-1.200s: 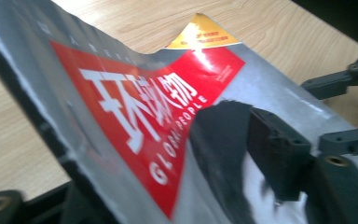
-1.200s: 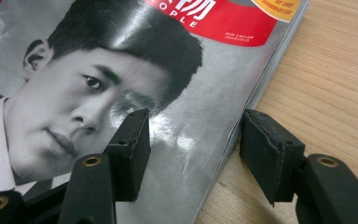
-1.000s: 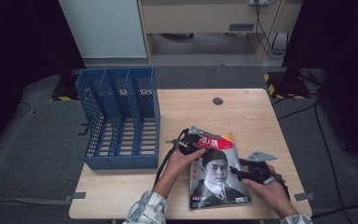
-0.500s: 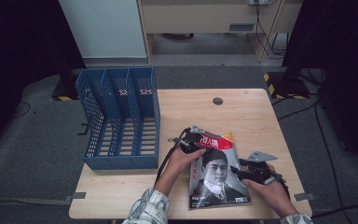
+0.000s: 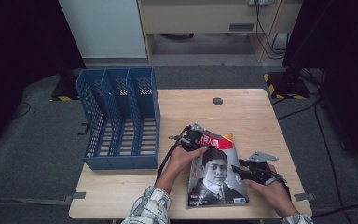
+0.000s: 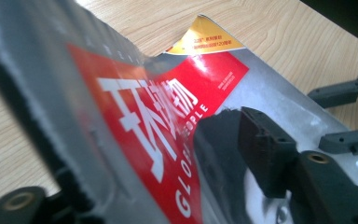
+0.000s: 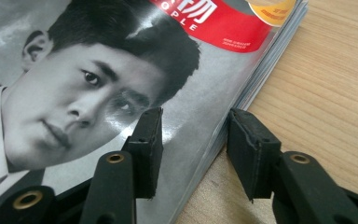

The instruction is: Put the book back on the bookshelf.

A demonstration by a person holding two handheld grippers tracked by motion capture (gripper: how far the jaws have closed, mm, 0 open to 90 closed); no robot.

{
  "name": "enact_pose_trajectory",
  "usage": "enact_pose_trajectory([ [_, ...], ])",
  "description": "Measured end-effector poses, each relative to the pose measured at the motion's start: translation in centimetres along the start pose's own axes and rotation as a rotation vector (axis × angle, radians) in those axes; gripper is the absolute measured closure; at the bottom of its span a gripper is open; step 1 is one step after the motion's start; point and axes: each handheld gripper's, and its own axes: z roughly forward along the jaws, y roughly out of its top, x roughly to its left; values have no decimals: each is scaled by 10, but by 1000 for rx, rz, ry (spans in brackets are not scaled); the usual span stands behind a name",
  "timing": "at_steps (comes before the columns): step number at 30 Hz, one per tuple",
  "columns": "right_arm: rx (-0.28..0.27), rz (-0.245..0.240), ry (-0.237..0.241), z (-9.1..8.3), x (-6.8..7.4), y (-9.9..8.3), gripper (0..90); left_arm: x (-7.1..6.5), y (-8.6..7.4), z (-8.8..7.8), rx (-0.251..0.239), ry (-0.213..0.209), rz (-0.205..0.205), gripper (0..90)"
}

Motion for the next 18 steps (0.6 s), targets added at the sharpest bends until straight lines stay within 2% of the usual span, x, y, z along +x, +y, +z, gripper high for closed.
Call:
enact_pose_trajectory([
  [4, -6, -17, -4, -1, 0, 0, 601, 1, 2, 2, 37, 19, 41, 448],
  [7, -6, -21, -6, -1, 0, 0, 614, 4, 4, 0, 29, 2, 31, 449],
  [11, -3, -26, -11, -1, 0, 0, 632, 8, 7, 3, 43, 8, 31, 443],
  [12, -6, -28, -9, -1, -1, 0, 634, 10, 6, 5, 48, 0, 15, 467],
  [14, -5, -21, -6, -1, -2, 0, 635, 10, 6, 5, 57, -5, 14, 542],
  [16, -2, -17, -3, -1, -2, 0, 635, 11, 5, 4, 73, -13, -12, 623],
  [18, -1, -15, -2, -1, -2, 0, 634, 11, 6, 4, 73, -16, -18, 643],
])
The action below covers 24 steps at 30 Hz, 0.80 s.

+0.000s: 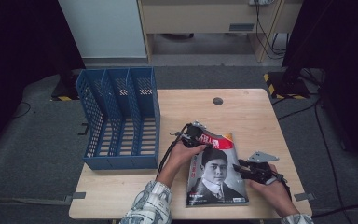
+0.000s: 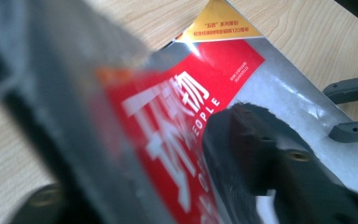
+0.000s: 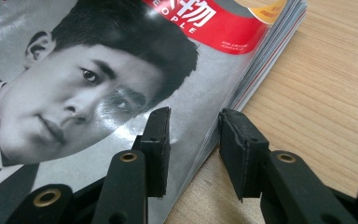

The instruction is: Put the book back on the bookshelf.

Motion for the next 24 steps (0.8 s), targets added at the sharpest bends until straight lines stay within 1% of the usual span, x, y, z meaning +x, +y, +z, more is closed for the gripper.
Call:
enact_pose_trajectory([
  [1, -2, -1, -5, 0, 0, 0, 633, -1, 0, -1, 0, -6, 1, 689],
  [2, -2, -1, -5, 0, 0, 0, 633, -2, 1, -2, -6, -8, -3, 689],
  [3, 1, 0, -7, 0, 0, 0, 632, -4, 2, -3, -5, -8, 0, 706],
  [4, 2, -7, -14, 1, 1, 1, 630, -6, 3, -6, 2, 1, 4, 739],
  [6, 5, -10, -17, 1, 2, 2, 631, -8, 4, -7, 2, 7, 15, 757],
  [9, 6, -11, -19, 1, 2, 2, 630, -9, 5, -9, -1, 5, 10, 790],
  [11, 5, -11, -21, 1, 2, 2, 629, -12, 5, -10, -9, 5, 17, 802],
  [17, 6, -8, -22, 1, 2, 2, 622, -15, 7, -14, -28, 1, 16, 818],
  [20, 5, -1, -23, 0, 2, 2, 599, -19, 7, -17, -45, 4, 17, 821],
  [21, 8, 2, -24, 0, 2, 2, 572, -19, 7, -17, -45, 4, 17, 823],
  [22, 7, 6, -27, -1, 2, 3, 549, -21, 8, -21, -59, -3, 16, 823],
  [24, 5, 7, -25, -2, 1, 3, 535, -23, 9, -22, -67, -4, 20, 825],
])
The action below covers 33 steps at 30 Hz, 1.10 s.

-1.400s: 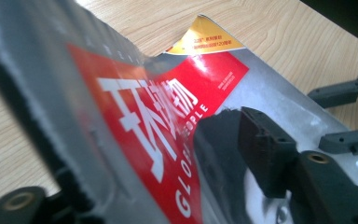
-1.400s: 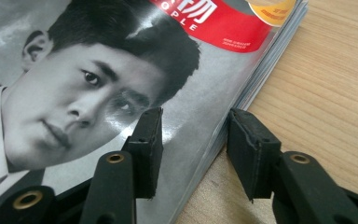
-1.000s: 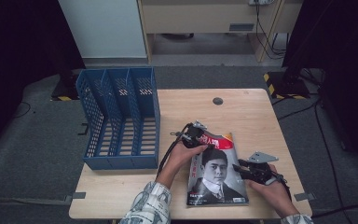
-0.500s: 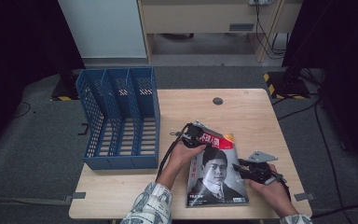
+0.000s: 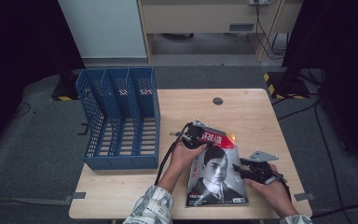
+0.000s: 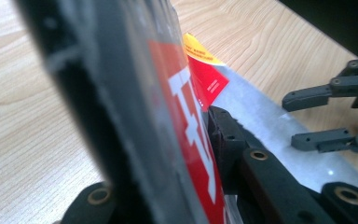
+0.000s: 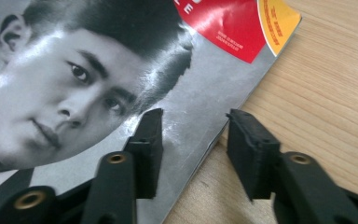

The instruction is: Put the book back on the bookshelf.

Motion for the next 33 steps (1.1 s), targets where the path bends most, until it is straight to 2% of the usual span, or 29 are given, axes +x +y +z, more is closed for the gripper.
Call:
enact_pose_trajectory([
  [2, -35, 30, -10, -7, -4, 1, 499, -6, 2, -5, -16, 0, 12, 828],
  [5, -59, 76, -29, -13, -10, 1, 456, -8, 4, -9, -30, 4, 15, 831],
  [8, -50, 94, -48, -15, -13, 0, 431, -10, 5, -12, -43, 4, 5, 839],
  [10, -11, 113, -88, -13, -18, -4, 396, -11, 7, -16, -52, 3, 6, 842],
  [11, -11, 113, -88, -13, -18, -4, 396, -11, 7, -16, -52, 3, 6, 843],
  [13, 22, 113, -110, -10, -20, -6, 382, -12, 8, -18, -51, 9, 6, 843],
  [18, 45, 101, -117, -7, -19, -8, 372, -14, 10, -23, -60, 8, 3, 849],
  [24, 35, 74, -130, -6, -18, -10, 363, -20, 15, -32, -82, 4, 11, 864],
  [28, 28, 77, -133, -5, -18, -10, 362, -23, 19, -36, -89, 6, 12, 865],
  [33, 28, 77, -134, -5, -18, -11, 361, -28, 27, -46, -111, -3, 35, 865],
])
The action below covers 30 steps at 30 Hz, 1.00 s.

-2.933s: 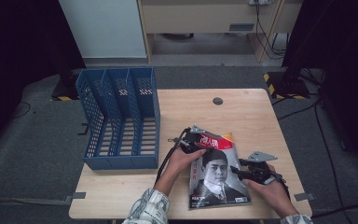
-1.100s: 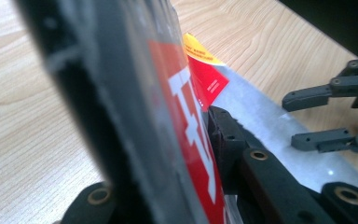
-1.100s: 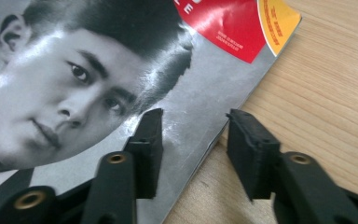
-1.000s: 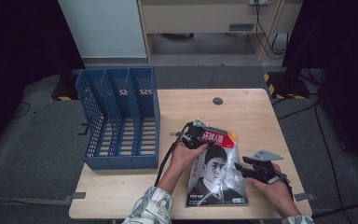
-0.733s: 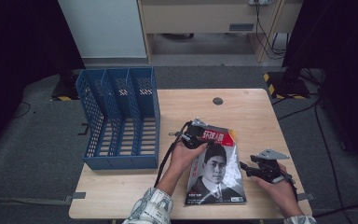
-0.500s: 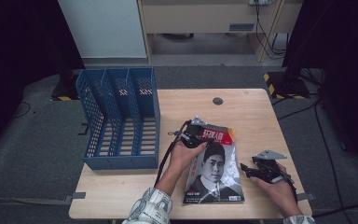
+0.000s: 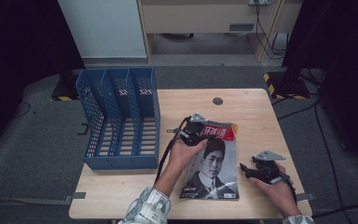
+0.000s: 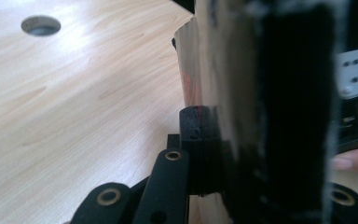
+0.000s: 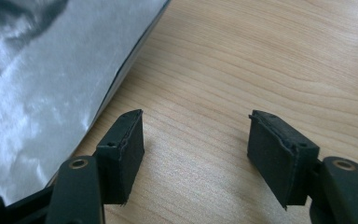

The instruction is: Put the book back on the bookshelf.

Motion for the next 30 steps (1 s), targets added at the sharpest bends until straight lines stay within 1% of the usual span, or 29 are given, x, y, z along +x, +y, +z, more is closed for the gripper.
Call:
enact_pose_trajectory([
  [3, 0, 2, -1, 0, 0, 0, 360, 0, 7, -3, -18, -10, 10, 866],
  [6, 1, 1, 0, -1, 0, -1, 361, 0, 11, -5, -28, -18, 10, 866],
  [7, 2, 1, -2, -2, 1, -1, 360, 1, 13, -6, -46, -26, 4, 866],
  [12, 2, 5, -3, -3, 2, -2, 359, 4, 19, -10, -63, -34, -2, 866],
  [14, 0, 8, -9, -3, 2, -3, 355, 5, 20, -13, -71, -29, -4, 866],
  [16, 1, 12, -9, -3, 2, -3, 354, 6, 21, -20, -89, -18, -1, 866],
  [17, 1, 12, -9, -3, 2, -3, 354, 6, 21, -20, -89, -18, -1, 866],
  [19, 2, 11, -7, -3, 2, -3, 354, 5, 21, -28, -108, -5, -6, 866],
  [20, 2, 11, -7, -3, 2, -3, 354, 5, 21, -28, -108, -5, -6, 867],
  [21, 2, 7, -8, -3, 2, -3, 354, 4, 22, -34, -118, 5, -3, 867],
  [22, 2, 7, -8, -3, 2, -3, 354, 4, 22, -34, -118, 5, -3, 867],
  [23, 1, 10, -8, -3, 2, -3, 353, 4, 24, -41, -131, 18, -3, 866],
  [24, 1, 10, -8, -3, 2, -3, 353, 4, 24, -41, -131, 18, -3, 867],
  [25, 1, 15, -6, -3, 2, -3, 353, 4, 24, -45, -141, 21, -6, 867],
  [27, 1, 14, -7, -3, 2, -3, 353, 3, 25, -53, -160, 27, -15, 867],
  [28, 1, 15, -7, -3, 3, -3, 353, 2, 26, -61, -177, 29, -20, 867],
  [29, 1, 15, -7, -3, 3, -3, 353, 2, 26, -61, -177, 29, -20, 867],
  [30, 0, 15, -7, -3, 3, -3, 353, 2, 28, -64, -182, 31, -19, 867],
])
